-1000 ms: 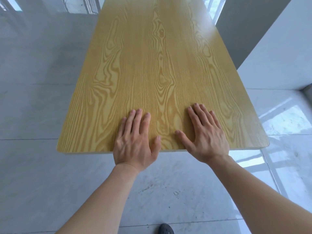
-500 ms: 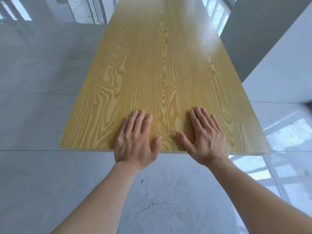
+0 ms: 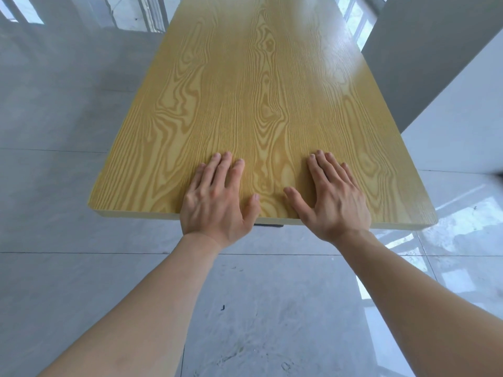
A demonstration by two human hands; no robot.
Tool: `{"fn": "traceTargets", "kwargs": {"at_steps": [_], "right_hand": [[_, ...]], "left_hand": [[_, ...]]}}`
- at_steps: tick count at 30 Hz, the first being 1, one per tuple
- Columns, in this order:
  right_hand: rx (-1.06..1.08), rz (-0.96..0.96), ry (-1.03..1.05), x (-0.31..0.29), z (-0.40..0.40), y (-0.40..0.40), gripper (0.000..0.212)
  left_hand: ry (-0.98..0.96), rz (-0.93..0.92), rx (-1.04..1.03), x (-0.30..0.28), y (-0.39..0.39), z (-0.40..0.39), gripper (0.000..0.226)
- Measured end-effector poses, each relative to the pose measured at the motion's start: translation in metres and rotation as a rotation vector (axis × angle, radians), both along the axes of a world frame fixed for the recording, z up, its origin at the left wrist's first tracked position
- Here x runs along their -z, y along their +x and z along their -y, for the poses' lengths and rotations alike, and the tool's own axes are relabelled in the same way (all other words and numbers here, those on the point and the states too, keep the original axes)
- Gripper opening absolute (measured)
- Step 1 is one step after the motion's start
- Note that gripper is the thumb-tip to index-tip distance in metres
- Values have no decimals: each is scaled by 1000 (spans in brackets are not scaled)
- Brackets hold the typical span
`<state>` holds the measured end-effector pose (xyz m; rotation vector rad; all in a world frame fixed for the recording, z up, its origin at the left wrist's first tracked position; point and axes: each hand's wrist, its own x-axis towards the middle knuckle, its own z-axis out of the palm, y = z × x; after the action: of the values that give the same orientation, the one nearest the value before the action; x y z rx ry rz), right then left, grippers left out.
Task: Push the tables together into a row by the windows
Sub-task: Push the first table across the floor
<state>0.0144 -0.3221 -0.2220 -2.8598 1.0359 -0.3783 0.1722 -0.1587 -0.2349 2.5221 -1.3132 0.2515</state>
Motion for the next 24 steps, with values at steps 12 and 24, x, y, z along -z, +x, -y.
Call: {"fn": "traceTargets", "kwargs": {"at_steps": [12,24], "right_hand": [[-10,-59,38,-6,3,1,99],[-62,-184,216,-131,-61,45,90]], "left_hand": [[77,-74,26,-7,2,0,77],[238,-214,-7,-154,49,-79,85]]}}
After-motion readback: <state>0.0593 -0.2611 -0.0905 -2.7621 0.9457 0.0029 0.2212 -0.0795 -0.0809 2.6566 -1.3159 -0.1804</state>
